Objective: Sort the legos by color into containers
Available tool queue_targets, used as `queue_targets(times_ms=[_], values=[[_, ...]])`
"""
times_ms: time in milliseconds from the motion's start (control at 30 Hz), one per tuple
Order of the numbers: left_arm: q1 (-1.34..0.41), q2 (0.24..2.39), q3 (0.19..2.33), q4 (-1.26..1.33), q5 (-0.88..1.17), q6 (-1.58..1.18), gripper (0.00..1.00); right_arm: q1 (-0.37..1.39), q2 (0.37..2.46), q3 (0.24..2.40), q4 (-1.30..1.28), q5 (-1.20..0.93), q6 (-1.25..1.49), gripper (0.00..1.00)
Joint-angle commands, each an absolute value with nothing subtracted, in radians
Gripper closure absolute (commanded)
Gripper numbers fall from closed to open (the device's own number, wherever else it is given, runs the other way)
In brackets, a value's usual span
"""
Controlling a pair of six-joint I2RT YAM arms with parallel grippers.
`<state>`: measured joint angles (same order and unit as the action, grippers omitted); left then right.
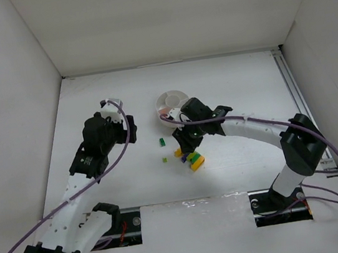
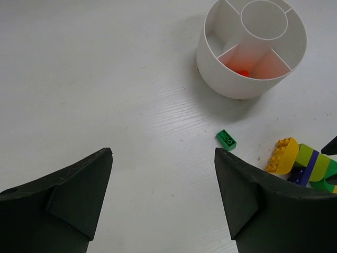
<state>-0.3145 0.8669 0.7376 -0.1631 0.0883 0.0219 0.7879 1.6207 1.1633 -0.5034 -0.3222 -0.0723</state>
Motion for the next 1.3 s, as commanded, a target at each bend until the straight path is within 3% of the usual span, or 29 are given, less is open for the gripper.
queue_targets(times_ms=[0, 267, 533, 767, 933, 1267], values=[[-0.318, 0.838, 0.732, -0.146, 0.071, 0.051, 0.24, 0.807, 1.634, 1.155, -0.434, -0.232, 0.015, 0.52], [-0.318, 0.828, 0.723, -0.146, 0.08, 0.106, 0.24, 0.825, 1.683, 1.177, -0.445, -0.278, -0.161, 0.52], [-0.318, 0.819, 0.752, -0.199, 0.232, 0.181, 0.23, 0.825, 1.56, 1.138, -0.445, -0.343, -0.645, 0.57], [-0.284, 0.819, 0.772, -0.212, 0.27, 0.147, 0.19, 0.816, 1.611, 1.189, -0.571, -0.443, -0.917, 0.43], [-0.213, 0.807, 0.792, -0.213, 0.319, 0.087, 0.04, 0.816, 1.666, 1.198, -0.552, -0.411, -0.96, 0.4], [-0.204, 0.828, 0.819, -0.242, 0.328, 0.067, 0.02, 0.798, 1.776, 1.331, -0.62, -0.488, -1.04, 0.49]])
